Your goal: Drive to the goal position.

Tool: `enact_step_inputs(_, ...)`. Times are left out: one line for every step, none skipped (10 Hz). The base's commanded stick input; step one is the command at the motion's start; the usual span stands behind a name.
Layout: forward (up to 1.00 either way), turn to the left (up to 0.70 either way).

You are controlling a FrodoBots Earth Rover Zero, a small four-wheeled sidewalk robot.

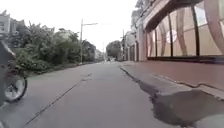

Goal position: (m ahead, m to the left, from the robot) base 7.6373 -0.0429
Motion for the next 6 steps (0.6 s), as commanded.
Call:
enact_step_inputs(1.00, 0.00)
enact_step_inputs(1.00, 0.00)
enact_step_inputs(1.00, 0.00)
enact_step_inputs(1.00, 0.00)
enact_step_inputs(1.00, 0.00)
enact_step_inputs(1.00, 0.00)
